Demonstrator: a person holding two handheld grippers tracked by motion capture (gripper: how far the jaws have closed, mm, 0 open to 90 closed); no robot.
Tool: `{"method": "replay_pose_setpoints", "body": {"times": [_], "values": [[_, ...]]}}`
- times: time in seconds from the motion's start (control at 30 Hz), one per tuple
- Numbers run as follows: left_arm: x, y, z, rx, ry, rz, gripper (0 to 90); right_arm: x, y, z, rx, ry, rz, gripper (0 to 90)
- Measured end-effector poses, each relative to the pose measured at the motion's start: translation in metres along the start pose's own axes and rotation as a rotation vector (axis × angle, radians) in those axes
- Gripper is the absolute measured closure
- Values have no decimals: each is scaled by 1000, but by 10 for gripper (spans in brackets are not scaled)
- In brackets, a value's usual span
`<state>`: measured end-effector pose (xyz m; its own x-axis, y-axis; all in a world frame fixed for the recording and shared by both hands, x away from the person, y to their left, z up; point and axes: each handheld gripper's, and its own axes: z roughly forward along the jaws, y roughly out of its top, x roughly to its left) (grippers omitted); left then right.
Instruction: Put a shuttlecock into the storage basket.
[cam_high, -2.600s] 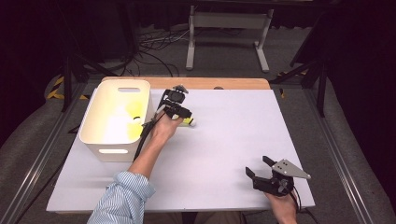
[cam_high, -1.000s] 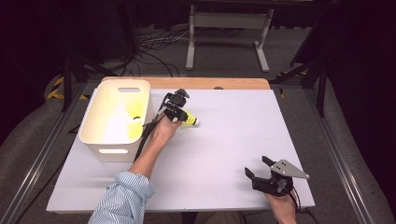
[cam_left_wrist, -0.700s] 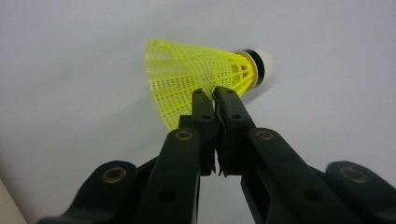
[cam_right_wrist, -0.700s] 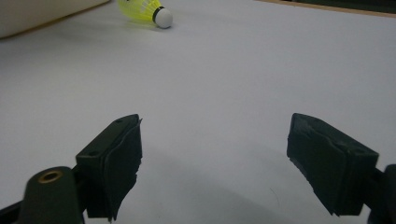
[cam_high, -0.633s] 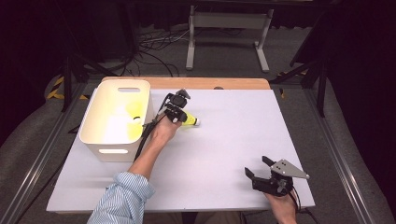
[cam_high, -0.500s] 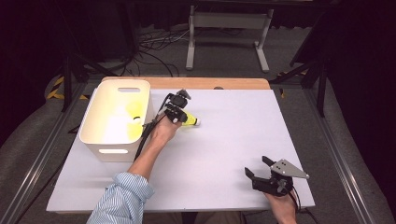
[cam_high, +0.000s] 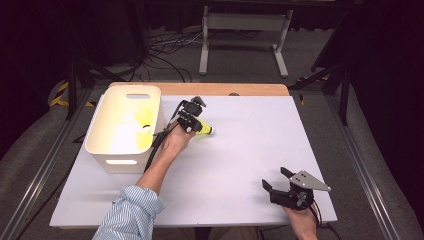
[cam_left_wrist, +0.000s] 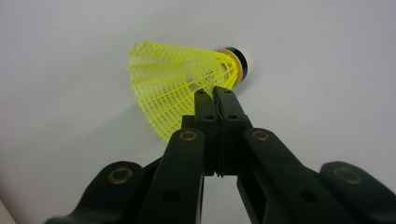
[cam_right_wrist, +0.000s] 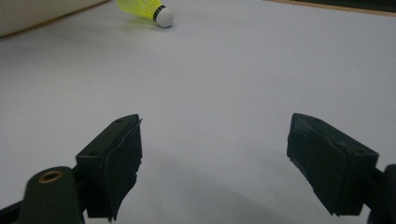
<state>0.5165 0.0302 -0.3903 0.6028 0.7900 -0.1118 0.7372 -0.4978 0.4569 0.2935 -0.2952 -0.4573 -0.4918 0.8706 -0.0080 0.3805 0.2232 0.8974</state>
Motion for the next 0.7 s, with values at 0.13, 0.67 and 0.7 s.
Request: {"method": "replay_pose_setpoints", "body": {"times": [0.13, 0.67, 0.7], "values": [[-1, 0, -1, -1, -12, 4, 897, 0, 0, 0, 0, 1, -3, 185], [-7, -1, -10, 3, -10, 30, 897, 0, 0, 0, 2, 1, -3, 185], [-7, -1, -10, 2, -9, 33, 897, 0, 0, 0, 2, 1, -3, 185]]}}
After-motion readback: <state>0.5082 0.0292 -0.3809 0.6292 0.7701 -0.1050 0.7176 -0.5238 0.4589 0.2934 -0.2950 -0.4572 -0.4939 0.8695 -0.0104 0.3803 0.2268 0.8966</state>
